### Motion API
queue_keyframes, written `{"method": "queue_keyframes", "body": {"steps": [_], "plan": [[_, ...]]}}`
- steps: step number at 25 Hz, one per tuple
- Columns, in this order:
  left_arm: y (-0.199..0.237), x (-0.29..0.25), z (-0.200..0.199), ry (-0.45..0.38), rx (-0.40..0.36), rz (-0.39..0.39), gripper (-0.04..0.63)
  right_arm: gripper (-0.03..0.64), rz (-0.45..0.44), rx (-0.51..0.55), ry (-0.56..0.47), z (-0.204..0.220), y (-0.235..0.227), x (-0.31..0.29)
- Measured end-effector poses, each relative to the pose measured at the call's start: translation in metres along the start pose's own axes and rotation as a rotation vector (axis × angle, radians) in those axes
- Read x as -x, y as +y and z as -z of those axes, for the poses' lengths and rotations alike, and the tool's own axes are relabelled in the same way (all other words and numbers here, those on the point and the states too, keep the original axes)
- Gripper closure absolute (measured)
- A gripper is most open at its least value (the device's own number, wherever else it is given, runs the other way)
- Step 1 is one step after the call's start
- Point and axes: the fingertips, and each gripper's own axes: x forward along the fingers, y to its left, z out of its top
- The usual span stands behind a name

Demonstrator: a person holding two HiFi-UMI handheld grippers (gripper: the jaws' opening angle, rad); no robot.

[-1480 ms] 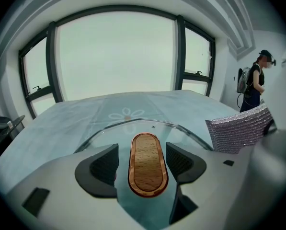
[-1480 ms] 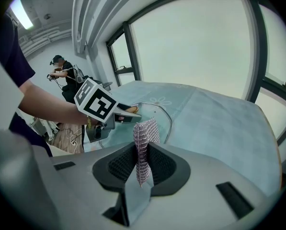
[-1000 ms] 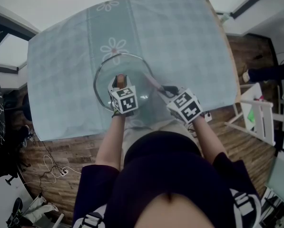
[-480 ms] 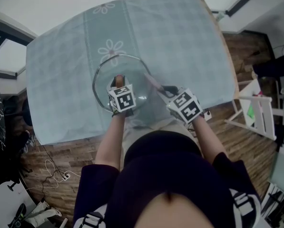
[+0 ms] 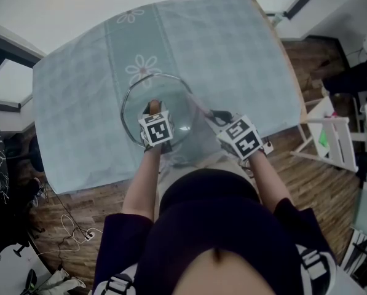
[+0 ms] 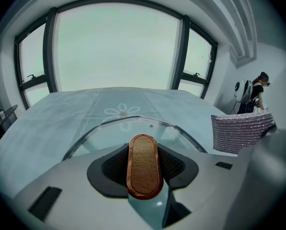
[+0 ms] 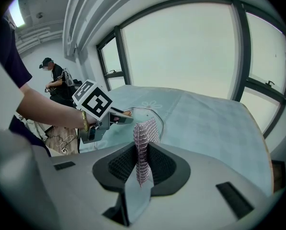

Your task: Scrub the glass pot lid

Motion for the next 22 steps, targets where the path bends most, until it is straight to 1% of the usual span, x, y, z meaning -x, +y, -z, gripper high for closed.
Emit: {"method": "queue_keyframes", "body": {"steps": [6,14,22], "plan": [[-0.001,0.010,-0.006,-0.031,0.026,0.061,0.431,0.540,0.030,-0.012,-0.015,-0.002,0.006,0.006],[0.001,0.025,-0.008,-0.052,0.059,0.130,0.431,0.540,0.076,-0.038,-0.024,0.002,0.008,0.015],[0.004,0.043,-0.011,-0.089,0.085,0.238,0.431,0.540,0.123,-0.066,-0.039,-0.001,0.007,0.022]]}}
